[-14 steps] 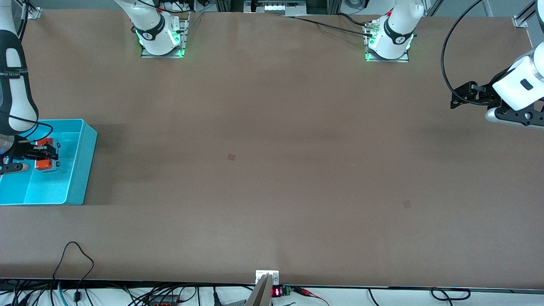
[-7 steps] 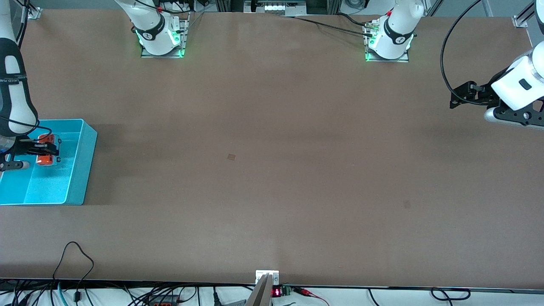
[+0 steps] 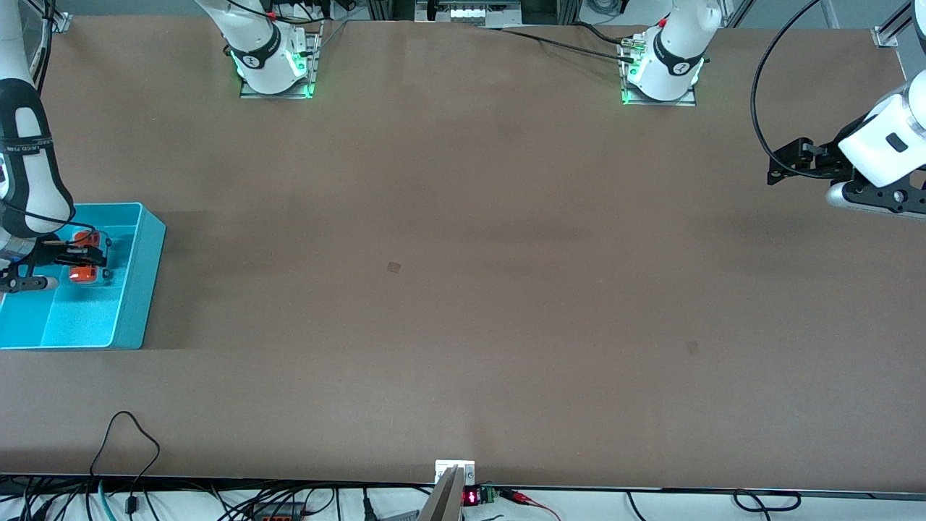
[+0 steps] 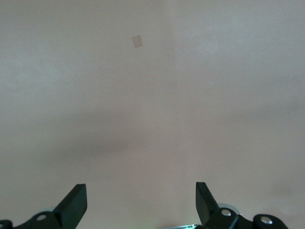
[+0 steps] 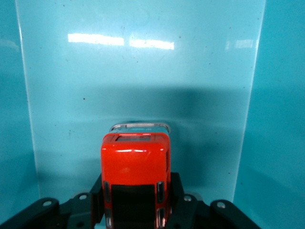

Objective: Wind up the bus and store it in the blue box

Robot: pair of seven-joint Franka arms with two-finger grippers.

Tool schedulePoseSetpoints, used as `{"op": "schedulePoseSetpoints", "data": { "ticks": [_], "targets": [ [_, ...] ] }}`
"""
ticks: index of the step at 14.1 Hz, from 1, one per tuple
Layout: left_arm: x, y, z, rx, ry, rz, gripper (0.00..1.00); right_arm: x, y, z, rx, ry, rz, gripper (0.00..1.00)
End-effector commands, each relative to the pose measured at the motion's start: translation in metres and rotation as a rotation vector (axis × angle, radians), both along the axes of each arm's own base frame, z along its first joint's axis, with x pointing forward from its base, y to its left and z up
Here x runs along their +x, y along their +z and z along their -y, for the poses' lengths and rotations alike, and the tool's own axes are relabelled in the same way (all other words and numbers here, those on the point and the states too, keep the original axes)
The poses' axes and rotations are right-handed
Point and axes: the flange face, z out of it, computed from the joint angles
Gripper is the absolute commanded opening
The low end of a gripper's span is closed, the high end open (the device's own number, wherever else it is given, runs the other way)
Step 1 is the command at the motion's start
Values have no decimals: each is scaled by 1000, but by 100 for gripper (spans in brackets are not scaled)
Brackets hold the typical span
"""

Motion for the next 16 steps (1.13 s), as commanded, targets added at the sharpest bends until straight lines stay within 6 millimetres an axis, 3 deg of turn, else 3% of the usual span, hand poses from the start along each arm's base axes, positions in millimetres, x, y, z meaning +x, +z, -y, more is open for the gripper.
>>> {"op": "schedulePoseSetpoints", "data": {
  "ticks": [1,5,8,11,16],
  "targets": [
    [-3,9,-1,18,-3,4,100,0,1,3,6,-14,13,79],
    [-3,9,-1,18,-3,4,100,1,2,4,4,-11,15,100],
    [-3,10,5,18,-9,5,100,4,12,1,0,-15,29,100],
    [-3,10,7,18,-12,5,100,19,73,-21,-5,19,92,100],
    [-3,10,7,18,-9,7,100,39,195,-110,33,27,33,100]
  ]
}}
